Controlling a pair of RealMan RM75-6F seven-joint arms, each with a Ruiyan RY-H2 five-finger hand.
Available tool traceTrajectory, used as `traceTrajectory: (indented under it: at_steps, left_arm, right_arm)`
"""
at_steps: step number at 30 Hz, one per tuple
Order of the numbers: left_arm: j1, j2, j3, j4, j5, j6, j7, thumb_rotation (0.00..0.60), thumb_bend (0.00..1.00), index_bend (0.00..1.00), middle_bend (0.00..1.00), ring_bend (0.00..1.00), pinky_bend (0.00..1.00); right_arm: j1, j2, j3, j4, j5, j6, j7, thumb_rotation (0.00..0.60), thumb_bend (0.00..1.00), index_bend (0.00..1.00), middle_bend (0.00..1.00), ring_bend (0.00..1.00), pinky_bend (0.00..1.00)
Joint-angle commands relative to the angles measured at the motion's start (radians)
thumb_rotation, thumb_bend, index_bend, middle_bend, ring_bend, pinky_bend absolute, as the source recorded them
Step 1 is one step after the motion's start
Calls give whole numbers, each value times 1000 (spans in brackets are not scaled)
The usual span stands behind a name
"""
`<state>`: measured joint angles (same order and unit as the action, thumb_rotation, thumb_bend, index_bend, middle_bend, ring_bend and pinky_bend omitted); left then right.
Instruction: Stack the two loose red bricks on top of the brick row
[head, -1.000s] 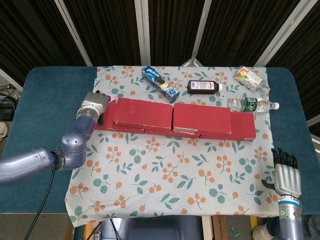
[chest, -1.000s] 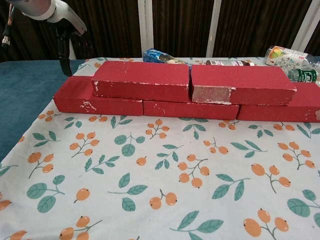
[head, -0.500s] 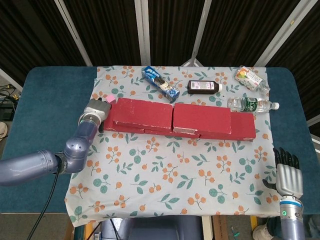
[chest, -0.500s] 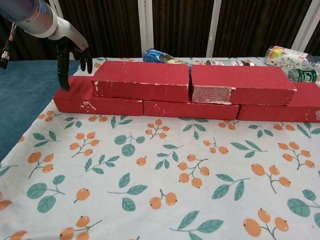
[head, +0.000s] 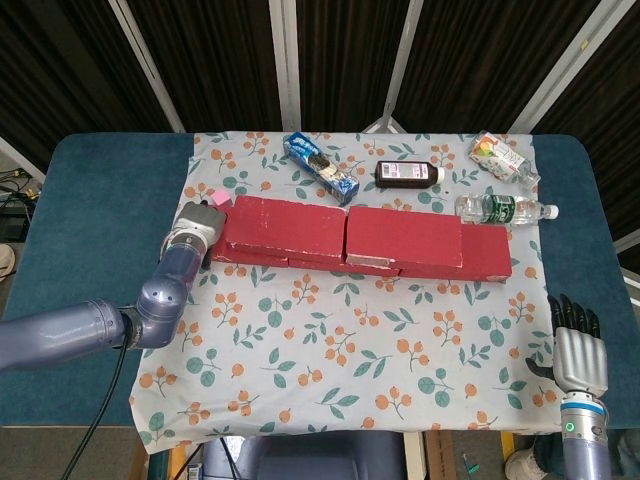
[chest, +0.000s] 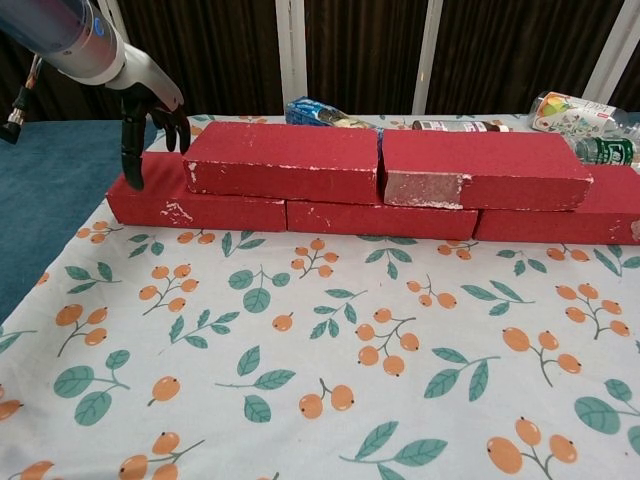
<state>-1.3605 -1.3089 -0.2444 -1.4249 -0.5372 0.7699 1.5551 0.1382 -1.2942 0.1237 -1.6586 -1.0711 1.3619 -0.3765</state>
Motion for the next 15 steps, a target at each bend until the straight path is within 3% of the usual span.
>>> traceTrajectory:
  at_steps: [1,15]
  left_arm:
    - [-9,-7,7,7,-2,0,-6,600,0,174,116,0,126]
    - [-41,-24,42,19,-7,-20,-42,600,0,166,113,0,126]
  right_arm:
    - [0,0,0,0,0,-2,0,600,202,0,0,0,0]
    - [0,3,1,2,2,-4,5,600,203,0,0,0,0]
